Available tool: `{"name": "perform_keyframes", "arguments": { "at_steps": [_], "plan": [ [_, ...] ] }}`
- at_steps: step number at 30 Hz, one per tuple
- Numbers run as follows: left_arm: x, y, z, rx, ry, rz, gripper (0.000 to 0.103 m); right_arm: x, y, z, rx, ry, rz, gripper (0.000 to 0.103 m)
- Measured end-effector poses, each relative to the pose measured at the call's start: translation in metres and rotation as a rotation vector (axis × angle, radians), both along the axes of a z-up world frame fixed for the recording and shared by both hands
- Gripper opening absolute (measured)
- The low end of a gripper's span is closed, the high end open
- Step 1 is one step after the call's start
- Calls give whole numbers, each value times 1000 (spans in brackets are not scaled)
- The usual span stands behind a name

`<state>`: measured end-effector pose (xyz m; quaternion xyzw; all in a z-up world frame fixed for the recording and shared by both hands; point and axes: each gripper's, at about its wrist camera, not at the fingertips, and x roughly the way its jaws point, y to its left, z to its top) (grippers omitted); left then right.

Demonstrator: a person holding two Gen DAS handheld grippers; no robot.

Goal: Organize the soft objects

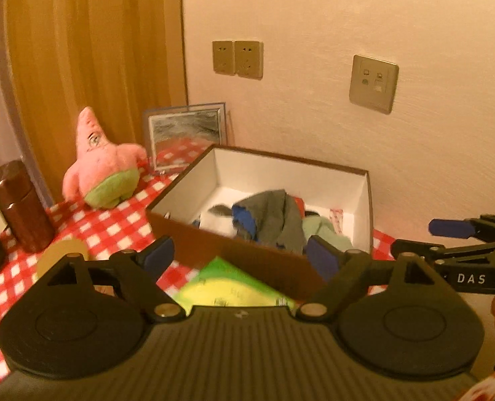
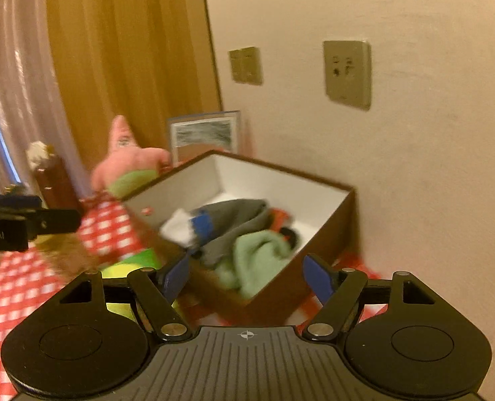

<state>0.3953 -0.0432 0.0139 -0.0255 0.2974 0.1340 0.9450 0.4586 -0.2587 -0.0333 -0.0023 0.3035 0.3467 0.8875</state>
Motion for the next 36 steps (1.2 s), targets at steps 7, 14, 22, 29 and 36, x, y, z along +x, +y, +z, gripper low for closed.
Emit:
{"name": "perform_keyframes", "arguments": {
  "at_steps": [7,14,22,29,36],
  "plan": [
    [-68,2,3,-36,47,29,85,-56,15,4,-41,46,52,75],
    [-134,20,-4,-67,112,66,85,-114,29,1,-45,130,55,75],
    [-204,36,-13,-85,178,59,85,-187,53,-5,-65,192,49,75],
    [-258,50,-20,-109,221,57,84,-244,71,-4,-88,201,61,75],
    [-301,60,-26,-129,253,58,84,-285,85,-6,-120,220,70,75]
  ]
}}
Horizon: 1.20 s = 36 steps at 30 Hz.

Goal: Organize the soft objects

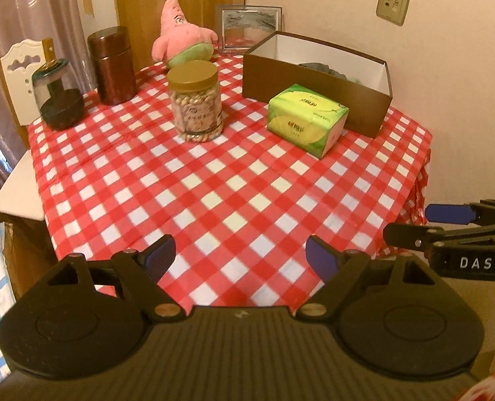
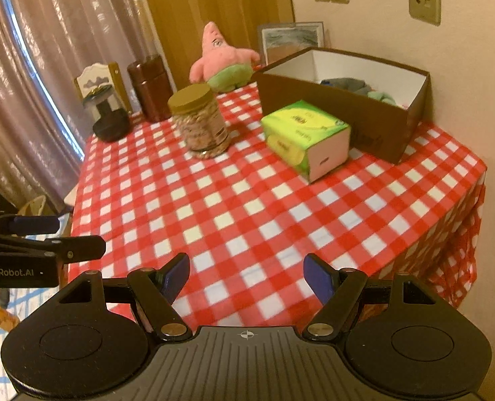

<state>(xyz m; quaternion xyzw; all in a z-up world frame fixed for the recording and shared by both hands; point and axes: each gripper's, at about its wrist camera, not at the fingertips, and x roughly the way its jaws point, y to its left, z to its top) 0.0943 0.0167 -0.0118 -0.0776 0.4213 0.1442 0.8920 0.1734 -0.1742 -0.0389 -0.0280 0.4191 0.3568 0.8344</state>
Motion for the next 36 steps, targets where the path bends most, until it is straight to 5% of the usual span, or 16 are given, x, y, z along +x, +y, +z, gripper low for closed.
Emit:
{"name": "perform_keyframes", "arguments": {
  "at_steps": [13,36],
  "plan": [
    [-37,8,-4,-12,15,11,84,-36,10,0,-2,5,6,75],
    [-38,6,-4,-16,13,-1,84,-39,12,3,0,1,1,75]
  ]
}}
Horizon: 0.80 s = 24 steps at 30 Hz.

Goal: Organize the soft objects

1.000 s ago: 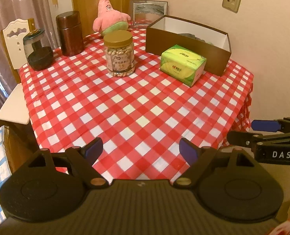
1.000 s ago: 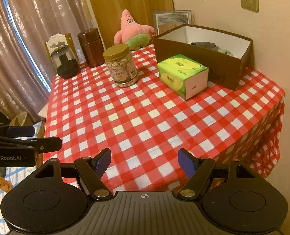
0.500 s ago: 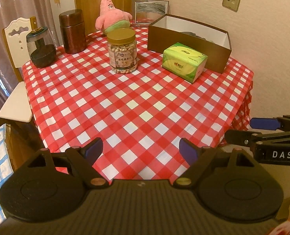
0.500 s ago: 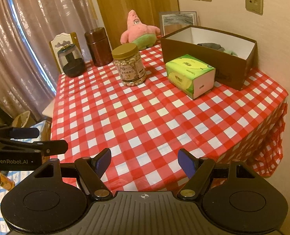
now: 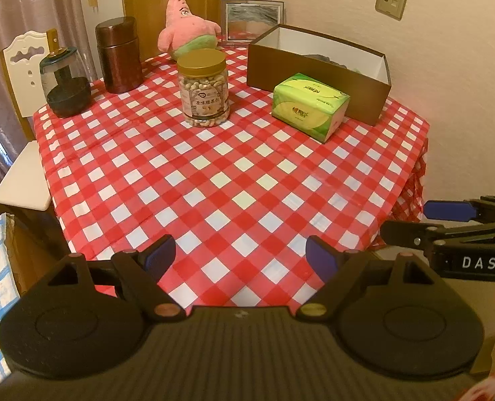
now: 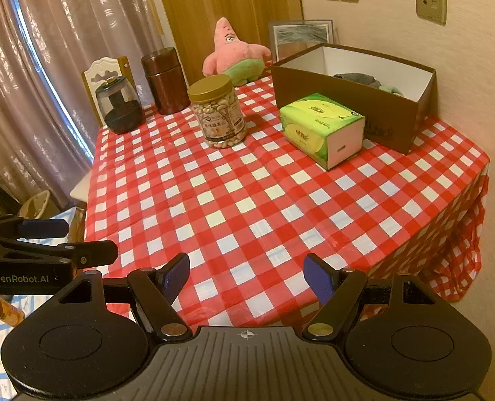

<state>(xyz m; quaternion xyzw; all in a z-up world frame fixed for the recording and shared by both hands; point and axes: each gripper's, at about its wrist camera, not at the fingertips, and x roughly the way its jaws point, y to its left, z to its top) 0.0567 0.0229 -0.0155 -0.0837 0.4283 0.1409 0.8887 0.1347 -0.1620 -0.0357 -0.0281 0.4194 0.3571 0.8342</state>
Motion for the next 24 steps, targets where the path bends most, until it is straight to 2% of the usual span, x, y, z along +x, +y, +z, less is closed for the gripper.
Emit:
{"name": "perform_keyframes", "arguments": {
  "at_steps": [24],
  "plan": [
    [1,-2,0,-2,-4,-2,84,1,-1,0,1,1,-2,75]
  ]
}}
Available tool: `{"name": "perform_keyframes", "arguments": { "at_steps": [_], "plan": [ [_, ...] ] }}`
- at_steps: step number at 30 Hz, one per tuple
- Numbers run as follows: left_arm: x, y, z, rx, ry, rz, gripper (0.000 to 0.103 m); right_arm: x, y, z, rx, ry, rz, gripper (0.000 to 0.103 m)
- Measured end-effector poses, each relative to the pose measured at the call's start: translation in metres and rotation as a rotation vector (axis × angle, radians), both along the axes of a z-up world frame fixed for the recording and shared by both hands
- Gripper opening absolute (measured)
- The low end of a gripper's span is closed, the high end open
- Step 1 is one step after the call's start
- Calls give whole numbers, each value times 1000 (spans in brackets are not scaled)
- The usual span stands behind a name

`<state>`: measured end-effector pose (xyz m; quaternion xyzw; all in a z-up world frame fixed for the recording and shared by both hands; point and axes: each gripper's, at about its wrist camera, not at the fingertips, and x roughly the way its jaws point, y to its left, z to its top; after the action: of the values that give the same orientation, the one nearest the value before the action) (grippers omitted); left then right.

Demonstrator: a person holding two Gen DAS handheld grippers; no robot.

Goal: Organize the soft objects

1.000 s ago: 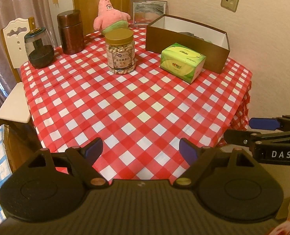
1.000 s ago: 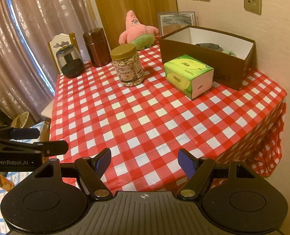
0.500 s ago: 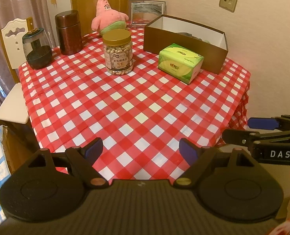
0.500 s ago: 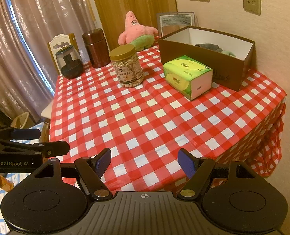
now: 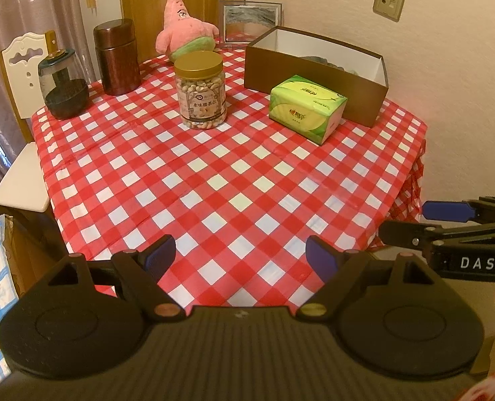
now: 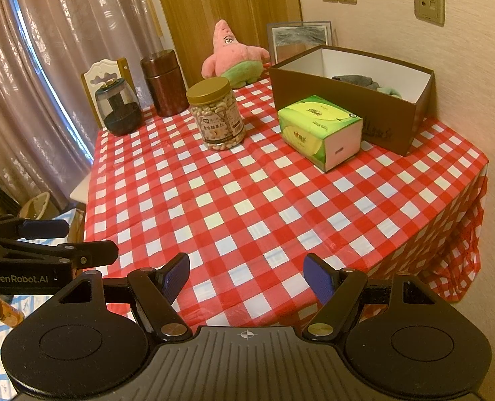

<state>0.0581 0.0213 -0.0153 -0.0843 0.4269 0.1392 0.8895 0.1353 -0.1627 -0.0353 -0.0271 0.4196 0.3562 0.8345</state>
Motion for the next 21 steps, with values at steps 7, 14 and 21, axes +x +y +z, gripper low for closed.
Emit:
{"name": "perform_keyframes", "arguments": {
  "at_steps": [7,14,21],
  "plan": [
    [0,-1,0,0,-1,1,84,0,0,0,1,-1,-2,75],
    [0,-1,0,0,-1,0,84,0,-1,0,1,-1,-1,75],
    [-1,-2,1,1,-4,-6,84,3,-3,1,3,0,-3,75]
  ]
}}
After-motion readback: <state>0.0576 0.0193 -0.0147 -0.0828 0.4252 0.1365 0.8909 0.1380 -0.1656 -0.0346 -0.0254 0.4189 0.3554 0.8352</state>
